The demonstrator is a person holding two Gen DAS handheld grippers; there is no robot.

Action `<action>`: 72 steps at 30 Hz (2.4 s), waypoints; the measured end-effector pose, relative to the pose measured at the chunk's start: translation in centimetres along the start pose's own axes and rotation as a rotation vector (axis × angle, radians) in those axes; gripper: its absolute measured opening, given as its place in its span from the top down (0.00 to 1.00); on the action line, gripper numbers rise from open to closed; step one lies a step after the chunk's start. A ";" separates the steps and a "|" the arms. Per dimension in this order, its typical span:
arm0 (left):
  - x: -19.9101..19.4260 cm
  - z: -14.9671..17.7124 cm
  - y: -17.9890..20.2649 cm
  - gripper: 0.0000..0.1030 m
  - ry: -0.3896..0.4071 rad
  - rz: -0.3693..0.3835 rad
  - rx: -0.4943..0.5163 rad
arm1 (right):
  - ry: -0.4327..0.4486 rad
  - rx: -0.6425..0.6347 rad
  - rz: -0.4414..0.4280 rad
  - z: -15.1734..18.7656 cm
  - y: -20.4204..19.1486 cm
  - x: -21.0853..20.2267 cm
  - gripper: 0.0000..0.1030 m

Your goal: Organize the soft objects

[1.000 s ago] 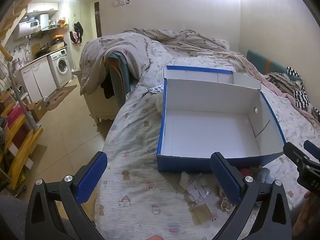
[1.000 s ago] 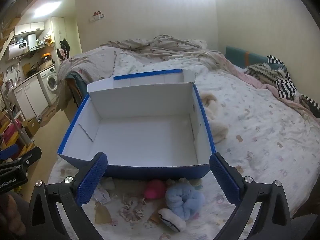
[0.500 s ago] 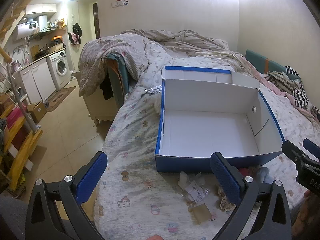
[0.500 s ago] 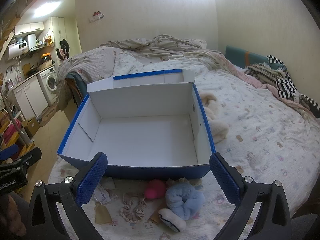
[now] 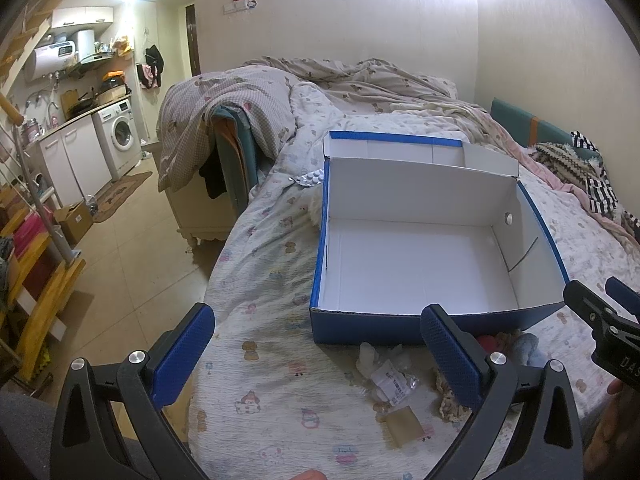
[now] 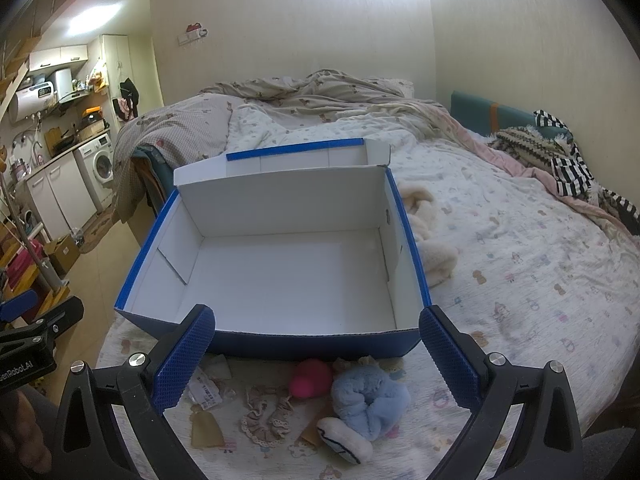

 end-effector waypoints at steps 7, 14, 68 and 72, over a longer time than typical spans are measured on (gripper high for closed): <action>-0.1 0.2 0.1 0.00 -0.001 0.001 0.000 | 0.000 0.000 0.001 0.0 0.0 0.0 0.00; -0.1 0.4 0.1 0.00 -0.004 0.003 -0.002 | 0.000 0.000 0.001 0.0 -0.1 0.0 0.00; 0.0 1.6 -1.2 0.00 -0.083 -0.025 0.010 | -0.146 0.015 -0.106 1.0 -0.7 0.3 0.00; 0.5 2.3 -1.5 0.00 -0.161 -0.021 0.007 | -0.261 -0.008 -0.114 2.6 -0.6 0.9 0.00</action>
Point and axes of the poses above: each gripper's, at about its wrist camera, not at the fingertips, and x roughly the way its jaws point, y to its right, z to its underside, the point moved 9 cm from there along x, roughly the way its jaws point, and after that the axes turned 8 degrees about z, right-handed, at the moved point
